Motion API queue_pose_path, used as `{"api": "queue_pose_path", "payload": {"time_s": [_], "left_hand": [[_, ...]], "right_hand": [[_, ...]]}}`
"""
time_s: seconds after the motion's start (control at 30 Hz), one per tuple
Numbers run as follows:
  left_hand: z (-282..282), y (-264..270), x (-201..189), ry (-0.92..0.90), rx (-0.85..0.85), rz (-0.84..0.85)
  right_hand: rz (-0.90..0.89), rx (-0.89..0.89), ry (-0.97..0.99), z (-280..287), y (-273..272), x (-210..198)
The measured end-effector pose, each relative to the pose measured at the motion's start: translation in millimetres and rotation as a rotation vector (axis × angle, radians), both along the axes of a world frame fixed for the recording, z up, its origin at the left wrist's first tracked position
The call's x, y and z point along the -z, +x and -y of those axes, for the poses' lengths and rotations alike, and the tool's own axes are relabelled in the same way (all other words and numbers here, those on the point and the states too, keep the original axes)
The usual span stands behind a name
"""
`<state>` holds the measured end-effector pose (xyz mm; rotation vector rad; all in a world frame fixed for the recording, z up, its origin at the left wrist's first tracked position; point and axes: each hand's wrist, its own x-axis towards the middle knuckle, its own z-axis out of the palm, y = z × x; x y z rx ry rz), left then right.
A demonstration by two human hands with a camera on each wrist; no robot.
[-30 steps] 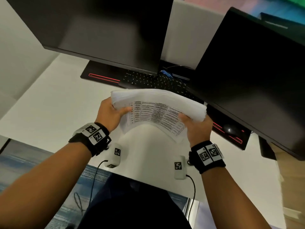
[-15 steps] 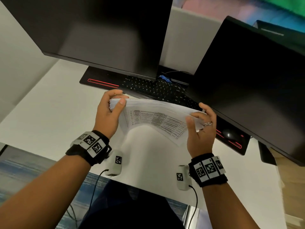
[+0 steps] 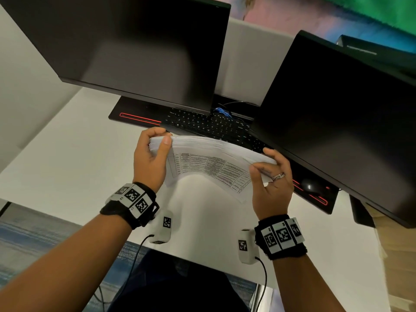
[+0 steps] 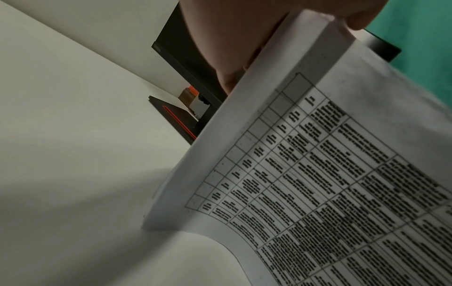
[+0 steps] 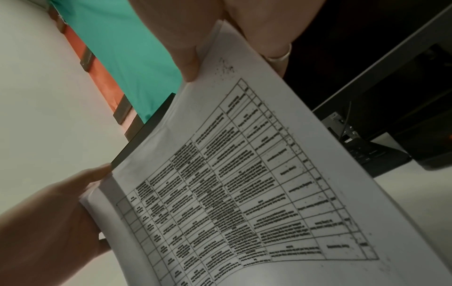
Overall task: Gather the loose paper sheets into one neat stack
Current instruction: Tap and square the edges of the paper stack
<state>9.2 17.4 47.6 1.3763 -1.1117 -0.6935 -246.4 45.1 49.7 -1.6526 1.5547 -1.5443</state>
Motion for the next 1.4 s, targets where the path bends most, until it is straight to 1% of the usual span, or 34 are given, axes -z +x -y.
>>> {"api": "queue_pose_path", "payload": {"time_s": [0.23,0.33,0.43,0.47,0.53,0.6,0.67,0.77,0.83,1.0,1.27,1.4], "left_hand": [[3.9,1.9,0.2,0.025,0.003,-0.001],[5.0,2.4,0.6,0.035,0.006,0.004],[6.3,2.9,2.0,0.046,0.008,0.005],[6.7,3.5,2.6,0.053,0.002,0.000],[8.5,4.4,2.8,0.068,-0.012,-0.014],[10.5,4.9,2.7,0.075,-0.018,-0.033],[11.8,5.3,3.5,0.080,-0.009,-0.063],[11.0,4.6,5.7,0.109,0.010,-0.104],[10.4,3.7,7.3,0.115,0.006,-0.116],[11.5,4.7,6.8,0.096,-0.006,-0.117],[12.3,4.7,7.8,0.101,-0.011,-0.118],[16.3,4.6,8.1,0.101,-0.037,-0.141]], "right_hand": [[-0.006,0.004,0.063,3.6,-0.9,-0.5],[0.081,0.027,0.101,4.5,0.0,0.6],[0.075,0.020,0.104,4.1,3.7,-1.1],[0.115,0.015,0.117,3.5,5.4,0.1],[0.313,0.038,0.161,3.7,10.9,0.9],[0.490,0.108,0.219,7.1,16.1,2.6],[0.581,0.174,0.270,9.8,21.6,2.5],[0.646,0.233,0.289,12.7,26.5,1.5],[0.660,0.242,0.303,13.4,27.4,1.0],[0.631,0.226,0.303,15.4,29.4,-4.9],[0.658,0.206,0.292,13.7,28.7,-5.0],[0.665,0.269,0.286,17.6,31.1,-4.1]]}}
